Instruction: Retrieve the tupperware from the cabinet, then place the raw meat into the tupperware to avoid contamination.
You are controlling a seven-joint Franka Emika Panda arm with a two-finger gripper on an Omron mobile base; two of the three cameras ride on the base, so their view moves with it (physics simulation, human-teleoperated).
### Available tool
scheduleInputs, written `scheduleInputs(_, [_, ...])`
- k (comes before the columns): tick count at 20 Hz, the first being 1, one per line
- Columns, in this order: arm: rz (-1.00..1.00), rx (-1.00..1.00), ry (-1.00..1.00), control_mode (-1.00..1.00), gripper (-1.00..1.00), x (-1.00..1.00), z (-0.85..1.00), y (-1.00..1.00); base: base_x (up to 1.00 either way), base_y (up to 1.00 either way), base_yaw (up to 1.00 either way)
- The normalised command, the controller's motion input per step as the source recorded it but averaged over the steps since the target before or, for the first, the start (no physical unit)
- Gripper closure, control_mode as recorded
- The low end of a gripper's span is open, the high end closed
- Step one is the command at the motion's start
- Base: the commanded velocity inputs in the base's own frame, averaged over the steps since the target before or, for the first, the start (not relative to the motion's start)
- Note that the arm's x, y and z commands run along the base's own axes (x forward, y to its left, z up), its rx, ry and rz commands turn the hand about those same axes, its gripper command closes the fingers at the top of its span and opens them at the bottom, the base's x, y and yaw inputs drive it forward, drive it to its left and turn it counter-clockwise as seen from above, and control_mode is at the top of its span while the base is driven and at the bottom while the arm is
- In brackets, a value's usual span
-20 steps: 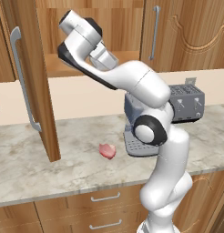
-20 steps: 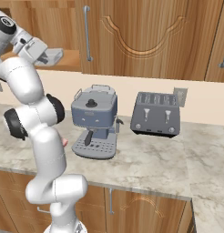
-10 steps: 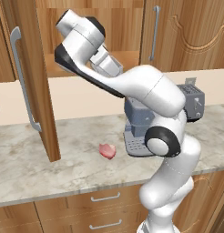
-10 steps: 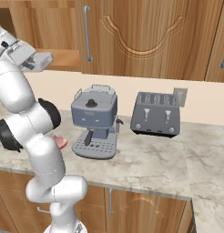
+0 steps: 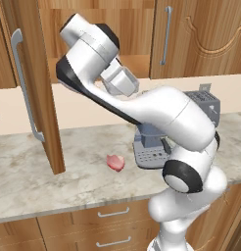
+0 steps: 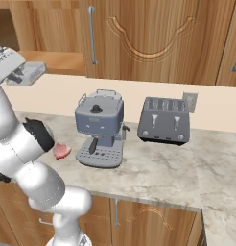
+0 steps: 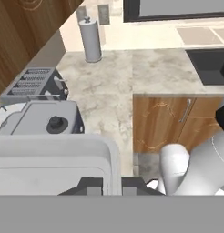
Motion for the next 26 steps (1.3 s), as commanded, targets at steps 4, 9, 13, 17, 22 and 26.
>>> scheduleInputs(4, [0.01,0.05,0.00,-1.00,1.00,-0.13,-0.37,-0.37,0.00,0.00,0.00])
scheduleInputs(9, [0.05,0.06,0.00,-1.00,1.00,-0.20,-0.59,-0.25,0.00,0.00,0.00])
scheduleInputs(13, [0.08,0.02,-0.04,-1.00,1.00,-0.33,-0.50,-0.02,0.00,0.00,0.00])
scheduleInputs(17, [0.12,0.02,-0.02,-1.00,1.00,-0.19,-0.44,-0.03,0.00,0.00,0.00])
scheduleInputs(22, [0.15,0.03,0.00,-1.00,1.00,-0.15,-0.37,0.07,0.00,0.00,0.00])
scheduleInputs(26, [0.13,0.04,0.01,-1.00,1.00,-0.09,-0.34,0.22,0.00,0.00,0.00])
